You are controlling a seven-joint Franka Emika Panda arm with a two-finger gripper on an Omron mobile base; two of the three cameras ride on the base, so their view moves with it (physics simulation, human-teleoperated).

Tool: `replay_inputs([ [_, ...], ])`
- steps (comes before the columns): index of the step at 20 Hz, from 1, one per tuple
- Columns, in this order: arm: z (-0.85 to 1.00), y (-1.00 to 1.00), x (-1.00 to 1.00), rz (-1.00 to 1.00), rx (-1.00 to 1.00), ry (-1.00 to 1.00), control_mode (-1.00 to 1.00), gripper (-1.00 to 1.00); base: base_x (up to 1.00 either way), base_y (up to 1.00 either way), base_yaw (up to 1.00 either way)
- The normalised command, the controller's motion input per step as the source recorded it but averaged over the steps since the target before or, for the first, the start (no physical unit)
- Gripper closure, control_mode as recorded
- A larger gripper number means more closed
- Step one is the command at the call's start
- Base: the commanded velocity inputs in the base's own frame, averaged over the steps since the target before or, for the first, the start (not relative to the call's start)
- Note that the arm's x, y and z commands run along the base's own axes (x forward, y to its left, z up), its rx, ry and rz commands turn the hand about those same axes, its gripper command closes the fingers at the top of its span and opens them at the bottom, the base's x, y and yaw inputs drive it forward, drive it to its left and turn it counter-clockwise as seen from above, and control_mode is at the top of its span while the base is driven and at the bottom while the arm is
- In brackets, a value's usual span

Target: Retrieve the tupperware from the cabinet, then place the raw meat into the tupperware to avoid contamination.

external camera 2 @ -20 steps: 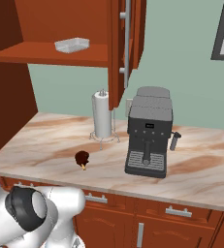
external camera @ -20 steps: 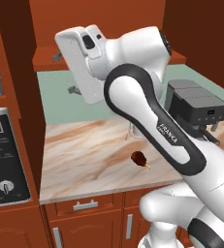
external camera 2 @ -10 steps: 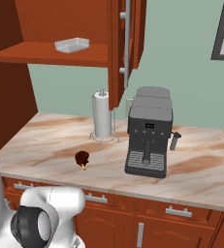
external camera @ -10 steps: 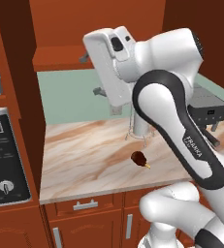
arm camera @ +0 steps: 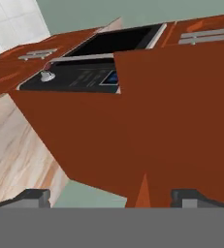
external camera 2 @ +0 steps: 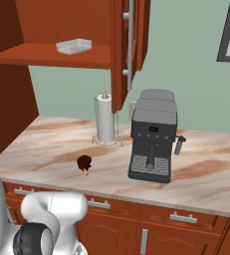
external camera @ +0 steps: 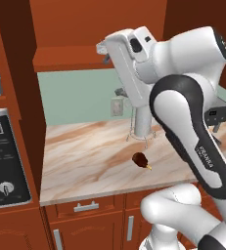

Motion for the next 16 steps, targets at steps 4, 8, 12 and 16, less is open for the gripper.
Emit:
replay_inputs([
  [4, -0.07, -0.38, 0.1, -0.16, -0.03, 0.0, -1.0, -1.0, 0.0, 0.0, 0.0],
  [8, 0.0, -0.3, 0.08, -0.23, 0.0, 0.0, -1.0, -1.0, 0.0, 0.0, 0.0],
  [12, 0.0, -0.13, 0.0, -0.33, 0.07, 0.0, -1.0, -1.0, 0.0, 0.0, 0.0],
  [16, -0.01, -0.12, 0.0, -0.36, 0.1, 0.0, -1.0, -1.0, 0.0, 0.0, 0.0],
])
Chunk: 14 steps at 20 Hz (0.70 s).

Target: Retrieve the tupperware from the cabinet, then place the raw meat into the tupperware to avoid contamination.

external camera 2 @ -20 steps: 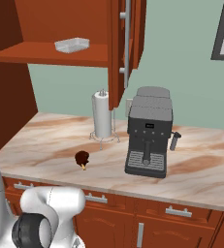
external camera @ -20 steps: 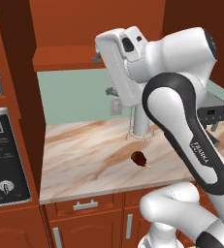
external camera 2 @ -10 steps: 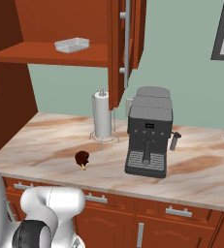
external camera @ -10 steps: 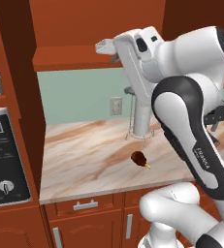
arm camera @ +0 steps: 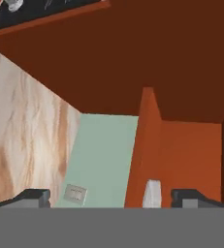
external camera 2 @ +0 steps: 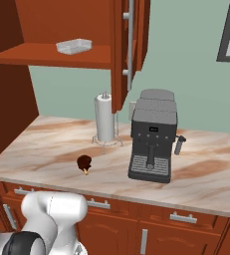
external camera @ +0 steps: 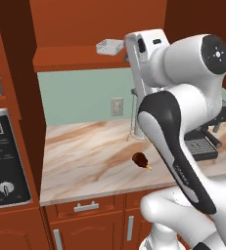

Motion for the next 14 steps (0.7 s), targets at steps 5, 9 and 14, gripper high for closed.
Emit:
replay_inputs([
  [5, 0.0, -0.26, 0.0, -0.29, 0.15, 0.02, -1.0, -1.0, 0.0, 0.0, 0.0],
  [9, 0.08, -0.47, 0.0, -0.24, 0.19, 0.06, -1.0, -1.0, 0.0, 0.0, 0.0],
  [14, 0.12, -0.5, 0.0, -0.21, 0.21, 0.07, -1.0, -1.0, 0.0, 0.0, 0.0],
])
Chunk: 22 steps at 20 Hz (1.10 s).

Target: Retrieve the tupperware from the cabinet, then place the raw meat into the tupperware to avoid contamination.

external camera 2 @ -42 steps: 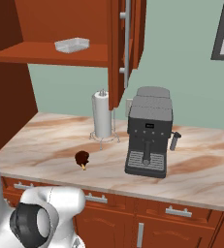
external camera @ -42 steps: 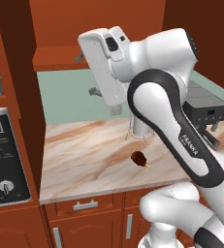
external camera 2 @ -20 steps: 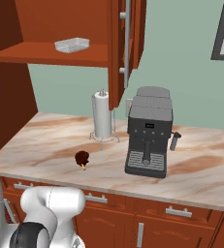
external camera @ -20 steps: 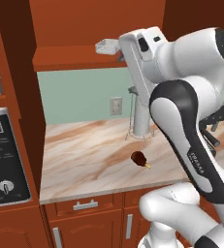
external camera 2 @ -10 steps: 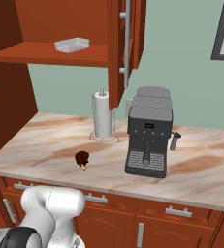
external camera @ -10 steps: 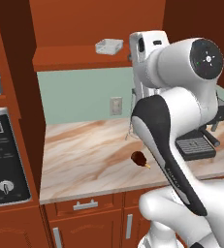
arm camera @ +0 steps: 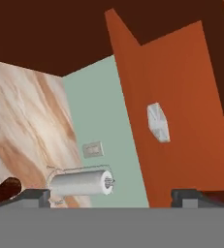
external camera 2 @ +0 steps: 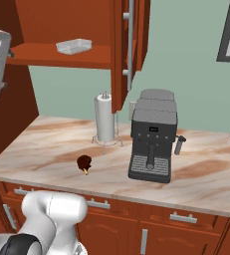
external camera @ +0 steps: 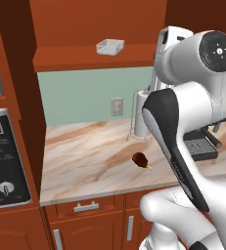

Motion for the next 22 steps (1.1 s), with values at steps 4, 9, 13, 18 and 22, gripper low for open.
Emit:
replay_inputs([
  [4, 0.06, -0.3, 0.06, -0.16, 0.2, 0.07, -1.0, -1.0, 0.0, 0.0, 0.0],
  [9, 0.0, -0.06, 0.17, -0.11, 0.19, 0.07, -1.0, -1.0, 0.0, 0.0, 0.0],
  [13, 0.0, 0.0, 0.16, -0.09, 0.16, 0.09, -1.0, -1.0, 0.0, 0.0, 0.0],
  [18, 0.0, 0.0, 0.17, -0.07, 0.15, 0.07, -1.0, -1.0, 0.0, 0.0, 0.0],
  [22, 0.01, -0.01, 0.07, -0.06, 0.14, 0.04, -1.0, -1.0, 0.0, 0.0, 0.0],
])
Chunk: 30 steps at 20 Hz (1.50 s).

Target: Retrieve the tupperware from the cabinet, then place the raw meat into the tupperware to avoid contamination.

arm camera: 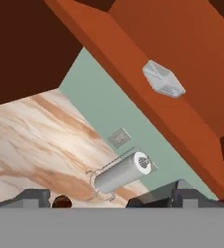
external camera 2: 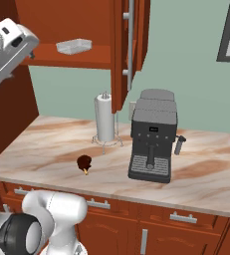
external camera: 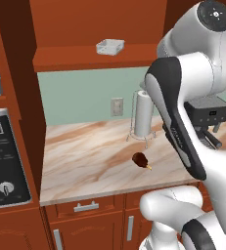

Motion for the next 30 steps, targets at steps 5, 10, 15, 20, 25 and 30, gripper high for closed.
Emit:
replay_inputs([
  [5, -0.02, 0.0, 0.16, -0.03, 0.12, 0.01, -1.0, -1.0, 0.0, 0.0, 0.0],
  [10, -0.05, 0.0, 0.17, 0.0, 0.09, 0.0, -1.0, -1.0, 0.0, 0.0, 0.0],
  [15, 0.0, 0.0, 0.08, 0.0, 0.09, 0.0, -1.0, -1.0, 0.0, 0.0, 0.0],
  [20, 0.0, 0.0, 0.0, 0.0, 0.09, 0.0, -1.0, -1.0, 0.0, 0.0, 0.0],
  [25, 0.0, 0.0, 0.01, 0.0, 0.07, -0.02, -1.0, -1.0, 0.0, 0.0, 0.0],
  [30, 0.0, 0.01, 0.0, 0.0, 0.03, -0.05, -1.0, -1.0, 0.0, 0.0, 0.0],
])
